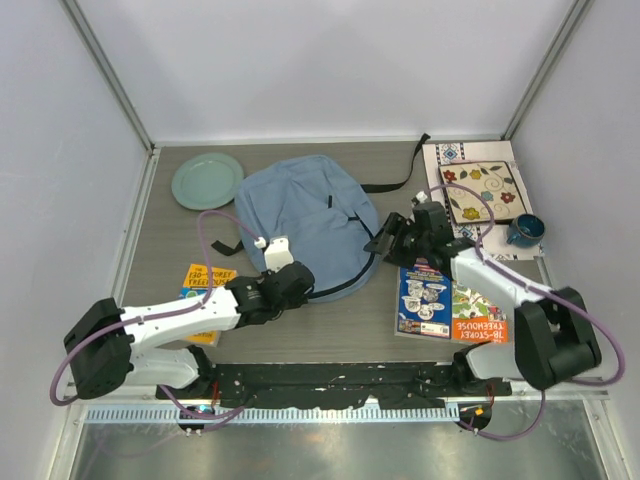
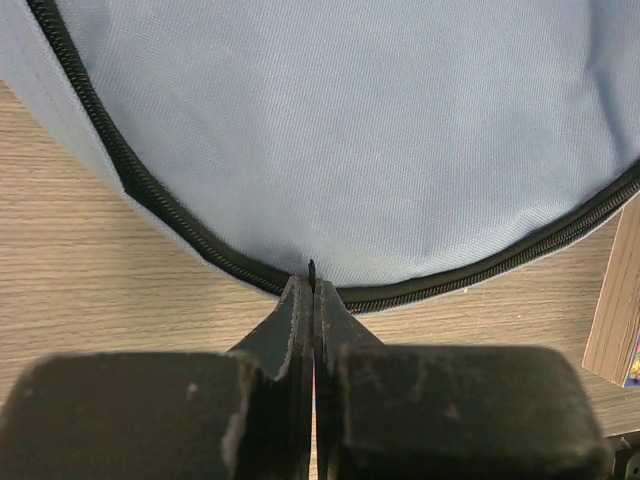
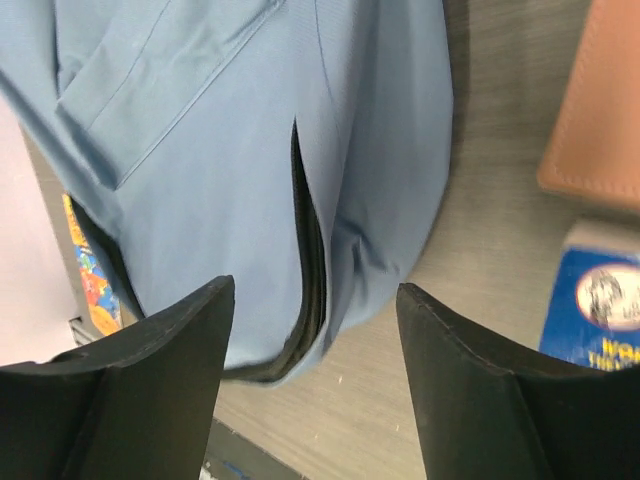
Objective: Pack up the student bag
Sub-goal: Unzip the student bag at the center of the board.
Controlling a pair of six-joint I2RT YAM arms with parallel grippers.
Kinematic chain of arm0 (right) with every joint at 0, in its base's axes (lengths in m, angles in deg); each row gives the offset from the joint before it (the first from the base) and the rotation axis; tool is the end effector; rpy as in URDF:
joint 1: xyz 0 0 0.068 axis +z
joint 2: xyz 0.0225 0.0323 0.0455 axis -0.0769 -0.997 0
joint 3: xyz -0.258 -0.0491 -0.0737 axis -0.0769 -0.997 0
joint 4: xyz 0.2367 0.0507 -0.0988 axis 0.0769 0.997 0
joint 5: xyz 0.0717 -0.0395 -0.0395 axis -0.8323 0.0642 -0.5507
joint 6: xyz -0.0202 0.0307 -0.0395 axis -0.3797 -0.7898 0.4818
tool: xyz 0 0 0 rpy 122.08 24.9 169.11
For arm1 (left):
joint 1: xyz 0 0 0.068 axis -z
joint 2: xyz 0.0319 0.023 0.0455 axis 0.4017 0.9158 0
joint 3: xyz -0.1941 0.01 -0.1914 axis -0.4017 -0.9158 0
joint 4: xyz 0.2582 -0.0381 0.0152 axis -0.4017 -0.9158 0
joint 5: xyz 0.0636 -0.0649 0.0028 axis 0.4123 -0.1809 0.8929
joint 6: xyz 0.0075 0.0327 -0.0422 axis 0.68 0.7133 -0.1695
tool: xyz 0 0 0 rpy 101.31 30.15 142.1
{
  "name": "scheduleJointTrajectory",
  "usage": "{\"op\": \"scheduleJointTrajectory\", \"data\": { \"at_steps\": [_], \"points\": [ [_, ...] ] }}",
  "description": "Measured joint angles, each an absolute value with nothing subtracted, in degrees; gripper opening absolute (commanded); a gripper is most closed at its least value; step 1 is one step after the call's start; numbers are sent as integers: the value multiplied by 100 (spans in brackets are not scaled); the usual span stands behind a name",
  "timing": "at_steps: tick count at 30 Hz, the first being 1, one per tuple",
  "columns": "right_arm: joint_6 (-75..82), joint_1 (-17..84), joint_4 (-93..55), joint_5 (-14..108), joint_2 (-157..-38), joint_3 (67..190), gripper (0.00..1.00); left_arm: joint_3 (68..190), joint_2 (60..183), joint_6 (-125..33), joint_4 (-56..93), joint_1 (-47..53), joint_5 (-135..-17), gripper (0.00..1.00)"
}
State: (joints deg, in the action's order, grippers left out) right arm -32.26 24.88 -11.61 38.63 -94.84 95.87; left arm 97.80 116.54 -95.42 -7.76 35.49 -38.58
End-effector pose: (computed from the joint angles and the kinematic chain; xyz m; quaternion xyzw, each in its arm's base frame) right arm 0.2585 0.1070 0.2025 0.1201 0.9049 0.3123 0.2630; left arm 0.1359 -0.1938 0.2109 -0.0951 0.9167 -0.1449 0.3600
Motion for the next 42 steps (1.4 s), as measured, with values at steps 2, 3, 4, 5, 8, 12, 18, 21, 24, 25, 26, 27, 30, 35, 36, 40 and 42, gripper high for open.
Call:
{"op": "scheduleJointTrajectory", "data": {
  "at_steps": [2,3,4,5,8,12,18,21,24,25,26,27,30,35,36,40,42],
  "points": [
    [-3388,2475,-1059,3926,-8994,9340,75,9856,11791,-9549,-736,3549,-3862,0],
    [-3486,2475,-1052,3924,-8730,9183,77,9896,11837,-9549,-728,3551,-3862,0],
    [-3683,2477,-1065,3900,-8321,8929,80,9953,11879,-9549,-717,3551,-3860,0],
    [-3831,2481,-1078,3874,-8024,8739,80,10009,11914,-9549,-699,3551,-3862,0],
    [-4387,2567,-1262,3734,-7270,8127,80,10147,11958,-9547,-636,3551,-3860,0],
    [-4920,2982,-1373,3684,-7434,7935,80,10169,11958,-9545,-601,3549,-3869,0],
    [-5420,3443,-2189,3662,-8203,7937,80,10169,11958,-9540,-599,3549,-3904,0],
    [-5580,3506,-2549,3642,-8708,7967,75,10169,11955,-9540,-601,3551,-3911,0],
    [-5680,3506,-2849,3601,-9101,7989,49,10169,11955,-9540,-603,3551,-3908,0],
    [-5726,3506,-2954,3585,-9226,7991,42,10169,11951,-9540,-607,3551,-3908,0],
    [-5742,3506,-3052,3572,-9326,7994,34,10169,11947,-9540,-610,3551,-3906,0],
    [-5750,3504,-3102,3557,-9392,8000,14,10169,11940,-9538,-612,3551,-3904,0],
    [-5757,3502,-3235,3563,-9517,8009,1,10169,11899,-9529,-651,3551,-3893,0],
    [-5704,3467,-3266,3601,-9521,8007,1,10217,11844,-9359,-935,3541,-3707,0],
    [-5694,3467,-3266,3622,-9503,7994,1,10267,11850,-9328,-1088,3503,-3648,0],
    [-5637,3467,-3284,3679,-9324,7873,1,10344,11816,-9134,-1423,3125,-3567,0],
    [-5606,3467,-3264,3710,-9217,7816,1,10296,11678,-9044,-1525,2727,-3585,0]
  ]
}}
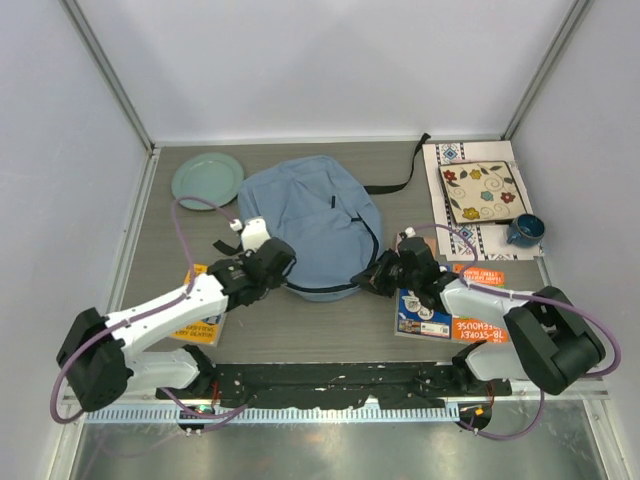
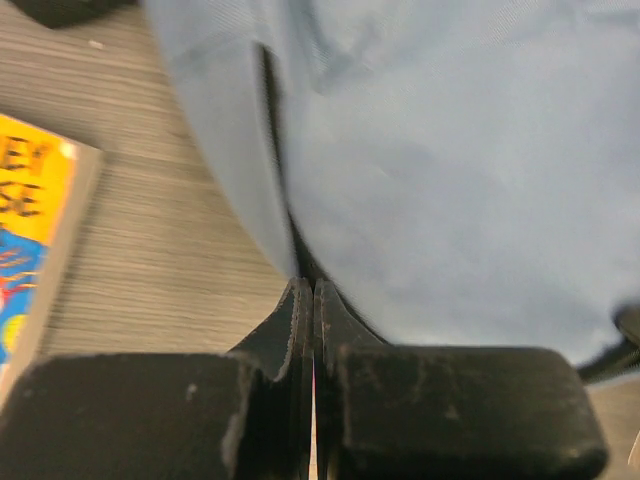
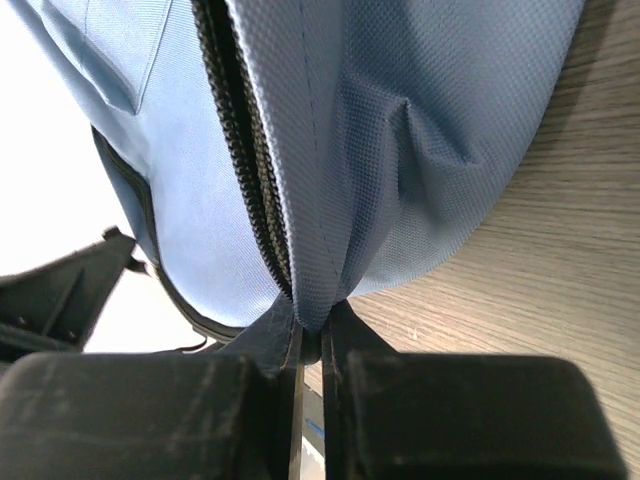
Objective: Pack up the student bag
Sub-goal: Unzip the student bag at the center of the board.
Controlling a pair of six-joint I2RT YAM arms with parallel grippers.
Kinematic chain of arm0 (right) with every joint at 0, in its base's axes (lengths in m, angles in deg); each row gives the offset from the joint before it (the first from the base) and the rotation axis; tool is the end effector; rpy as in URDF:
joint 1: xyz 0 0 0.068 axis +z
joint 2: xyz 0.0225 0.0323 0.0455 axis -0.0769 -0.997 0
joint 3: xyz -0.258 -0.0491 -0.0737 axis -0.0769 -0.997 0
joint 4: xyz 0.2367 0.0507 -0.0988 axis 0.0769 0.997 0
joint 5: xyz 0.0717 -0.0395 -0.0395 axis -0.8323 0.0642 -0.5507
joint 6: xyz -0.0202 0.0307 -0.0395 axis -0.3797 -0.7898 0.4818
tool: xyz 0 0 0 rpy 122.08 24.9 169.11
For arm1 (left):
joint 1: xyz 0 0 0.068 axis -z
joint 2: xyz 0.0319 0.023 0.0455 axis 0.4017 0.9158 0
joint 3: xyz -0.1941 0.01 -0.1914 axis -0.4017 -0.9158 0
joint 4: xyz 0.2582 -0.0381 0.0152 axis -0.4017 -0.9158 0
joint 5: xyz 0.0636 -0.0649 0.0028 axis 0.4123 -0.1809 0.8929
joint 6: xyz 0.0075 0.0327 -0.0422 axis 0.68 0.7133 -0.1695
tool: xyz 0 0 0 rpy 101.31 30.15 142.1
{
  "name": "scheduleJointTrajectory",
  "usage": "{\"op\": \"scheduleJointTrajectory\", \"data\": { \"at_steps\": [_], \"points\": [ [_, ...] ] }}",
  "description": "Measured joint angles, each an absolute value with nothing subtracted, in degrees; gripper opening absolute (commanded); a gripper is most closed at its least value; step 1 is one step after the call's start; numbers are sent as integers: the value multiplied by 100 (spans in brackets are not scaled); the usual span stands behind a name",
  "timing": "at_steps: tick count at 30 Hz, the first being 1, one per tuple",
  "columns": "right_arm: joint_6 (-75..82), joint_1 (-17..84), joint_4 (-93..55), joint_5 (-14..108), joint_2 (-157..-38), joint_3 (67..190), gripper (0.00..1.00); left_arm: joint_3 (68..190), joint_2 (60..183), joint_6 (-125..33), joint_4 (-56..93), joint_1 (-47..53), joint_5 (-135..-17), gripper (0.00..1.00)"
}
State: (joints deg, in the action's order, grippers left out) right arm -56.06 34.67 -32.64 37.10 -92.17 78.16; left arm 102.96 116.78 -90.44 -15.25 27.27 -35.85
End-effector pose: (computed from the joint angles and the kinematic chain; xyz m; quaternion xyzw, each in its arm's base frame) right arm 0.2038 0.1314 0.1511 0.2105 0.8653 0.4153 0.1857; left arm 0.1643 -0.1726 0.2304 -0.1223 0.9142 -0.0704 0.3800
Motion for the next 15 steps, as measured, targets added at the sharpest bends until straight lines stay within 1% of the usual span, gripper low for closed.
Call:
{"op": "scheduleJointTrajectory", "data": {
  "at_steps": [3,7,9,11,12,13,14,15],
  "points": [
    [-5589,3469,-3264,3710,-9099,7747,1,10162,11298,-8882,-1556,2080,-3677,0],
    [-5589,3515,-3391,3625,-8979,7712,1,10134,11048,-8589,-1403,1259,-4118,0],
    [-5589,3520,-3458,3596,-8957,7709,1,10136,11085,-8454,-1337,1069,-4317,0],
    [-5576,3517,-3482,3579,-8926,7698,2,10165,11175,-8325,-1327,1009,-4442,2],
    [-5560,3515,-3491,3572,-8907,7679,6,10173,11219,-8290,-1318,996,-4479,7],
    [-5551,3515,-3500,3561,-8891,7653,11,10178,11252,-8266,-1318,985,-4523,19],
    [-5545,3515,-3515,3544,-8878,7629,32,10178,11265,-8238,-1318,977,-4558,26],
    [-5536,3517,-3563,3524,-8859,7583,42,10178,11269,-8198,-1327,970,-4597,35]
  ]
}}
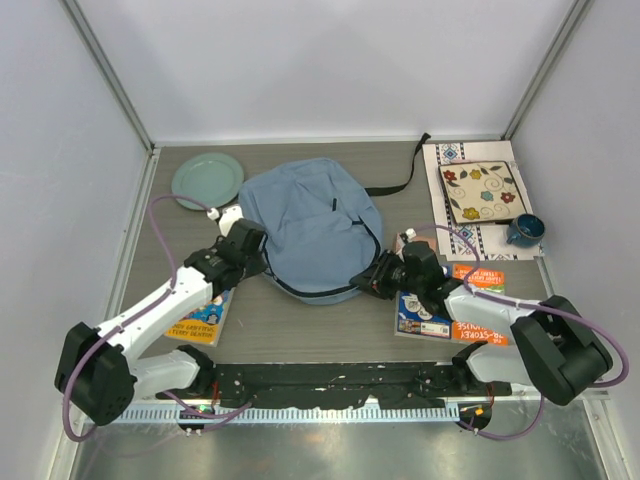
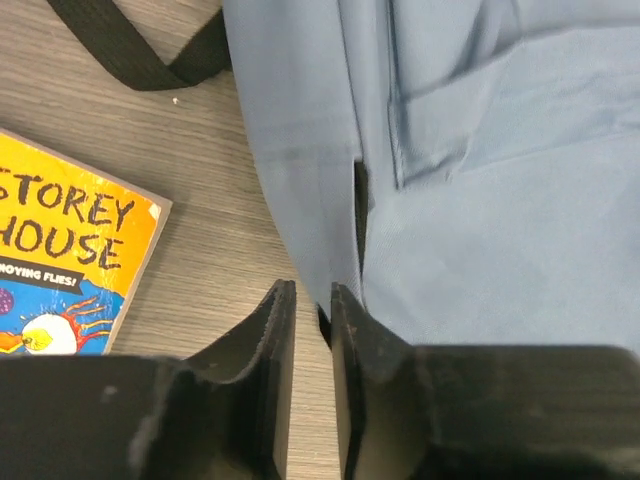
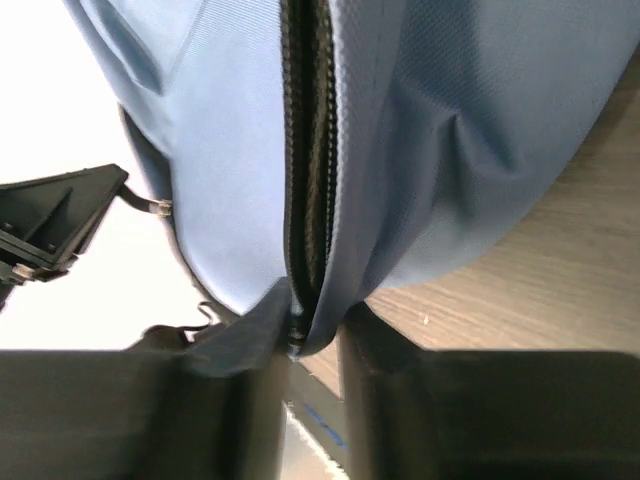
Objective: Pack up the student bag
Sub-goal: Unzip the student bag at the center of the board, then pick up the book from the center of the board.
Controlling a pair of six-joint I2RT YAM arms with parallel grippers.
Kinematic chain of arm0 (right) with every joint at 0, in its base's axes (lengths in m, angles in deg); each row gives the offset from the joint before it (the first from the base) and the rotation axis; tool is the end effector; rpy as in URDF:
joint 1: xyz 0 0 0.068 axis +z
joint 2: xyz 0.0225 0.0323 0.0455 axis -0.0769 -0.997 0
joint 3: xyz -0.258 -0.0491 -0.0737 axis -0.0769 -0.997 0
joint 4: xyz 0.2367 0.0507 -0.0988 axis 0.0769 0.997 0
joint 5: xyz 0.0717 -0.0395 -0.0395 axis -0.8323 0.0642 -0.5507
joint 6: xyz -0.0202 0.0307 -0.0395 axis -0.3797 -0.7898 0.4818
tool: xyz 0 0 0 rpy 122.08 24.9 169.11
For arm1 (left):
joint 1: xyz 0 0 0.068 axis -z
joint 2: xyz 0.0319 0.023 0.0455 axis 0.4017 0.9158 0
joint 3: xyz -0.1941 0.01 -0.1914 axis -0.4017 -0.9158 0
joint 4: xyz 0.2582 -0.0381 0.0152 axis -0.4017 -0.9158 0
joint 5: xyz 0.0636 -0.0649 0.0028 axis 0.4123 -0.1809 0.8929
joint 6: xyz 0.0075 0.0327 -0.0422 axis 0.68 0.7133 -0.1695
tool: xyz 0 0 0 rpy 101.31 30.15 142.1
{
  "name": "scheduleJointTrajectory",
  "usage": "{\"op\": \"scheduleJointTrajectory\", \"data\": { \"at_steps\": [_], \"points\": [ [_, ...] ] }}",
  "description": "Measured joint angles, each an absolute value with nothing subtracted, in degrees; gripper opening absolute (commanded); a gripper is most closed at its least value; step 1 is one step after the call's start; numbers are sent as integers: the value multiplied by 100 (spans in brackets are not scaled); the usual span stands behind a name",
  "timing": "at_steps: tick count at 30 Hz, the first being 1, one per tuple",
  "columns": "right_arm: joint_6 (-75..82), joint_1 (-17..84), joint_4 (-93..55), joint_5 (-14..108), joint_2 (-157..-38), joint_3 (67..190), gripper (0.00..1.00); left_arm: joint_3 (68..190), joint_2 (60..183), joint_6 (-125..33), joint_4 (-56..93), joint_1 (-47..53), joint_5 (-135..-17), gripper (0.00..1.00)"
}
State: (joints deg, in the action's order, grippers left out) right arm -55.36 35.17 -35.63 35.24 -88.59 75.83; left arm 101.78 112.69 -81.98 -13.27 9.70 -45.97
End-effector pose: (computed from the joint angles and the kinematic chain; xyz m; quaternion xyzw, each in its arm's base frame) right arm 0.1950 0.1299 0.1577 0.1837 0.8531 0.4460 0.1987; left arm 0.2002 -0.1160 0.2392 -0.1780 0.9102 -0.0771 0.3659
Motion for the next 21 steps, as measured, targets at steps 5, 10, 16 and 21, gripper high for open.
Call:
{"op": "scheduleJointTrajectory", "data": {
  "at_steps": [5,10,16,21],
  "points": [
    [-5429,3618,-3566,3413,-8605,7384,81,10178,11079,-8159,-1416,881,-4603,81],
    [-4898,3740,-2510,3867,-7676,7604,84,10396,10519,-8185,-1838,881,-4459,94],
    [-4190,3699,-702,5773,-6234,8498,87,10700,10185,-8185,-2039,881,-4625,100],
    [-3759,2958,196,6464,-6330,8927,87,10809,10338,-8209,-1921,1237,-4986,100]
  ]
}}
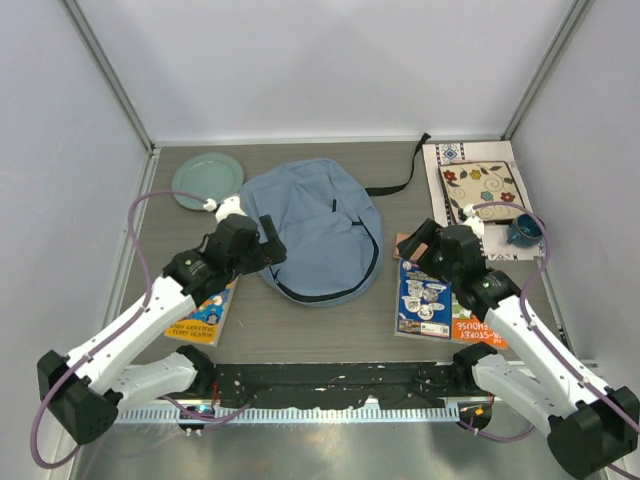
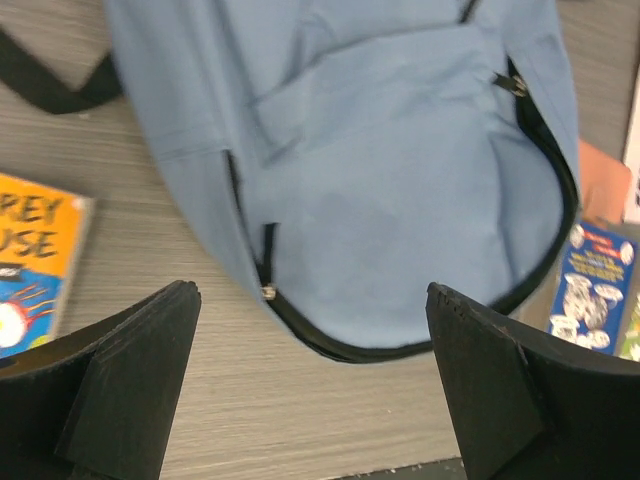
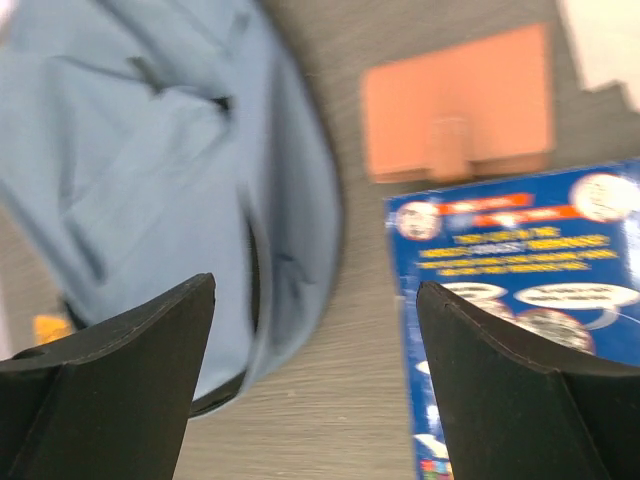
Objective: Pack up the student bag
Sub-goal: Pick up the book from the center of the board.
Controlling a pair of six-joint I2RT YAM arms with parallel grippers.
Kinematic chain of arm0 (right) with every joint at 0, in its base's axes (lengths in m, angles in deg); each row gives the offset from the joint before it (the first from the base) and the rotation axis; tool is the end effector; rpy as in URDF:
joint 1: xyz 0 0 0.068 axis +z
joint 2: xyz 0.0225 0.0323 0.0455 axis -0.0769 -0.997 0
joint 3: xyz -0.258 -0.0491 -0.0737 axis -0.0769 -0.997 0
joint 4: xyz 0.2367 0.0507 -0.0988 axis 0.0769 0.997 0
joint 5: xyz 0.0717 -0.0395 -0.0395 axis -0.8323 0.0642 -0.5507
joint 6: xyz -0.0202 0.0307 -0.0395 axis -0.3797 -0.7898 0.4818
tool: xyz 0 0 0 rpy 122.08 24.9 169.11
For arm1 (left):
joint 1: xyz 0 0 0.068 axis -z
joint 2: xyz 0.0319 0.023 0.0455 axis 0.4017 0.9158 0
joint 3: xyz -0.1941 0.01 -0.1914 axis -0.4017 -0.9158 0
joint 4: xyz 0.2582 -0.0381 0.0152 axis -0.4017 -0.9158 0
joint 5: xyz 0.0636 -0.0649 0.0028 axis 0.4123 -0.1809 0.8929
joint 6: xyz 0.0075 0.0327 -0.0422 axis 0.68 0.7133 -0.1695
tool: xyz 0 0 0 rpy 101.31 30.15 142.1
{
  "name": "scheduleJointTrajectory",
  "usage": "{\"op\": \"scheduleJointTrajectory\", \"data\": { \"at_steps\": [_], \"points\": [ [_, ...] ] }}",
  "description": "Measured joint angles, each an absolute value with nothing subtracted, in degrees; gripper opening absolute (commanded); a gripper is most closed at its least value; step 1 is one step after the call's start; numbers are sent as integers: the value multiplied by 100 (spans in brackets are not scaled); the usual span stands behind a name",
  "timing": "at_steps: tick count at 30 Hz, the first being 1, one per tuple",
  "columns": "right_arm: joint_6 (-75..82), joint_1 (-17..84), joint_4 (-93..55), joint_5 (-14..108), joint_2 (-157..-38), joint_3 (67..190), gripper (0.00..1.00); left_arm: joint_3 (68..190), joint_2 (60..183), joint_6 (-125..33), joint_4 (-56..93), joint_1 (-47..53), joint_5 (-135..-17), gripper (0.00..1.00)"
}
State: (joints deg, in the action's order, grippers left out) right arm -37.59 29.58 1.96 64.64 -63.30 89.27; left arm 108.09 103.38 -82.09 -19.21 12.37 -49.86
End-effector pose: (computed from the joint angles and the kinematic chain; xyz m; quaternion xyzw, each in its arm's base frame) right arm 0.1692 0.0727 0.2608 0.2121 0.8487 0.2238 0.4298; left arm 0.1735 -0.1127 0.2993 -0.1561 0.8883 -0.1661 0.3986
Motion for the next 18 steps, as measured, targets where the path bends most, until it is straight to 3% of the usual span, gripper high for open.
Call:
{"op": "scheduleJointTrajectory", "data": {
  "at_steps": [5,9,18],
  "points": [
    [-3447,2503,465,5727,-6347,8730,87,11417,10906,-8233,-2072,1816,-4752,100],
    [-3447,2680,-9,4890,-6092,8621,87,11404,10830,-8443,-2586,1637,-4168,99],
    [-3602,4706,-1196,4584,-7733,8853,87,10283,9466,-8251,-2745,-1661,-4387,100]
  ]
}}
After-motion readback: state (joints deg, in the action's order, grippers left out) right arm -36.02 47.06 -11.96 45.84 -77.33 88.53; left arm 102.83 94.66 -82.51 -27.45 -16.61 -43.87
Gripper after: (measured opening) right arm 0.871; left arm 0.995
